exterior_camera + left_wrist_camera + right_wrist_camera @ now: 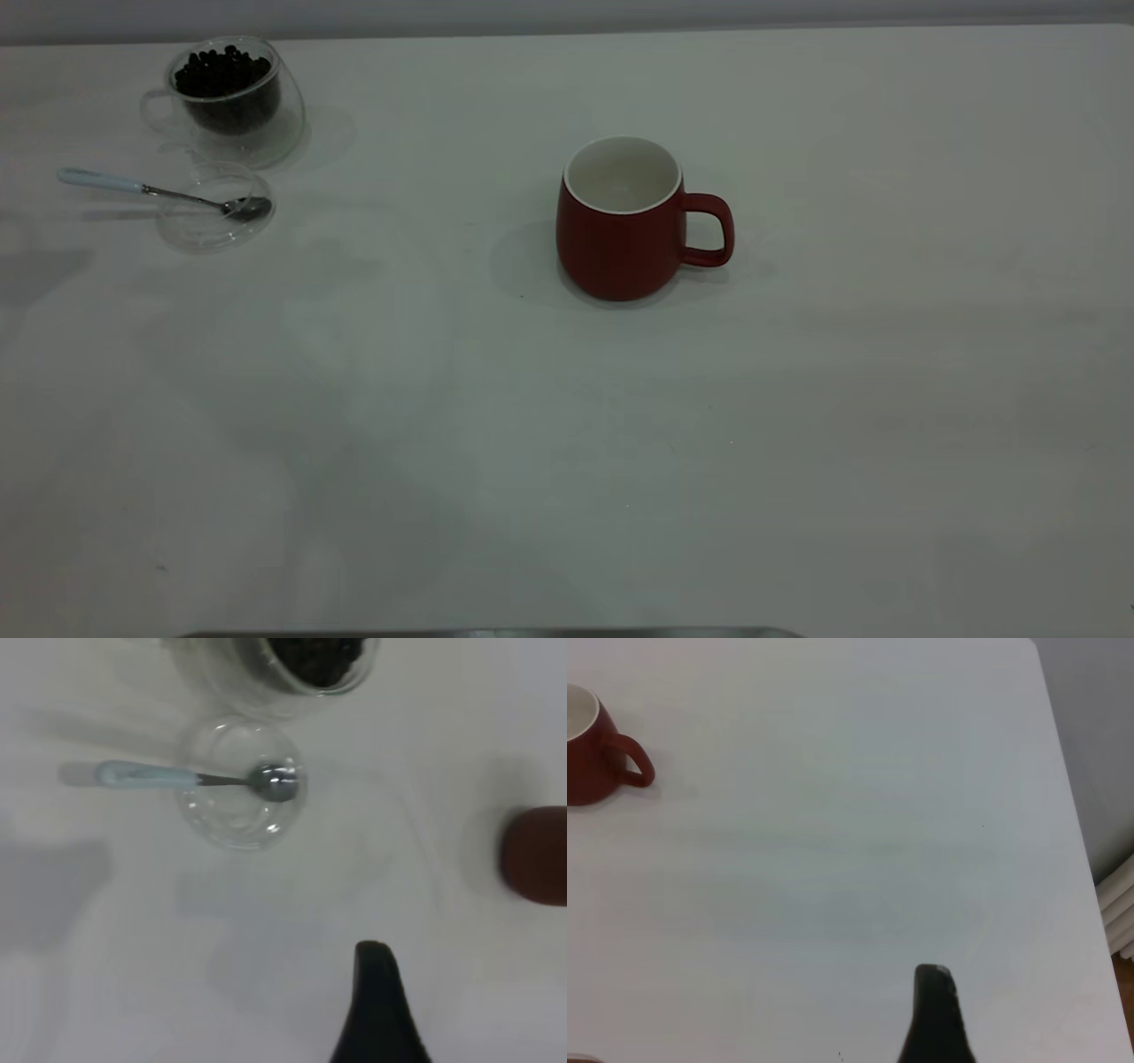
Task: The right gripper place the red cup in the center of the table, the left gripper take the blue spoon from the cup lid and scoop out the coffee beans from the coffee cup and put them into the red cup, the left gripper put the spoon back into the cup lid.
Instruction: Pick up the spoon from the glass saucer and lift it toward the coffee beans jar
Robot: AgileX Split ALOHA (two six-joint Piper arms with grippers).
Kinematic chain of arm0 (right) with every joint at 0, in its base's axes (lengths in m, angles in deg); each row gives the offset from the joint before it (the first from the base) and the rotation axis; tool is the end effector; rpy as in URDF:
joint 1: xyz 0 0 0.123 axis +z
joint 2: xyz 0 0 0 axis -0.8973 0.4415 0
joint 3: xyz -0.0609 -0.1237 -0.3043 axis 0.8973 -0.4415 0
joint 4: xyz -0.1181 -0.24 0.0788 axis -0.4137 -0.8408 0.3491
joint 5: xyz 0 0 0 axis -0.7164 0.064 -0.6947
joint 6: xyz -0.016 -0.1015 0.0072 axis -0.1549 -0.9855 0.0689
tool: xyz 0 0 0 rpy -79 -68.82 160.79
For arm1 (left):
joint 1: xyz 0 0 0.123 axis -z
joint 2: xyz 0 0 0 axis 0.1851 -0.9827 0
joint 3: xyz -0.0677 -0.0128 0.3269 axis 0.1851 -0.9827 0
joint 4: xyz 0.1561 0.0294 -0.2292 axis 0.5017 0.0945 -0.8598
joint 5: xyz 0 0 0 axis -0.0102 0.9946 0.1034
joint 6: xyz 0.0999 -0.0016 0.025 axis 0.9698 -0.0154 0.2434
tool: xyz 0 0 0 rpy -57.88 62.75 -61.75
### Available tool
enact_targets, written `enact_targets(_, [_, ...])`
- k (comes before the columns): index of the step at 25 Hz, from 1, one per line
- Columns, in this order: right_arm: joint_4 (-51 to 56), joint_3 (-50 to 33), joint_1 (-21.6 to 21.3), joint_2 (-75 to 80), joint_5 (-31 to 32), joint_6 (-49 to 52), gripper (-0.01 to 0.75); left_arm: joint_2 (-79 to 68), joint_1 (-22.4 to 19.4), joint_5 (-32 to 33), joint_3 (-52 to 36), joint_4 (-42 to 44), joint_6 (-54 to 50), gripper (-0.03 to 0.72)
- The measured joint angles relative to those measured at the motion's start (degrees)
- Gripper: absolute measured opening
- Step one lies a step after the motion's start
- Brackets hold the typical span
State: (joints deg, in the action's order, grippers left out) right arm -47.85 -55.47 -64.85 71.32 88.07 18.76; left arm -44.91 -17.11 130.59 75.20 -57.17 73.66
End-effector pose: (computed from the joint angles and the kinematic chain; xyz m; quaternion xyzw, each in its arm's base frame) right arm -0.0216 0.0004 0.2689 -0.0267 0.8732 -0.0237 0.4861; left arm 0.4312 0.1577 0.2052 -0.0685 0.9406 -0.2473 0.2224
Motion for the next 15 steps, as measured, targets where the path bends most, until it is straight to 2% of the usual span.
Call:
enact_targets(12, [0.00, 0.00, 0.00, 0.00, 0.00, -0.05, 0.590, -22.78, -0.07, 10.11, 24.32, 7.86, -2.28, 0.588])
enact_targets(15, [0.00, 0.00, 0.00, 0.00, 0.00, -0.05, 0.590, -27.22, -0.18, 10.11, 29.14, 10.02, -2.54, 0.588])
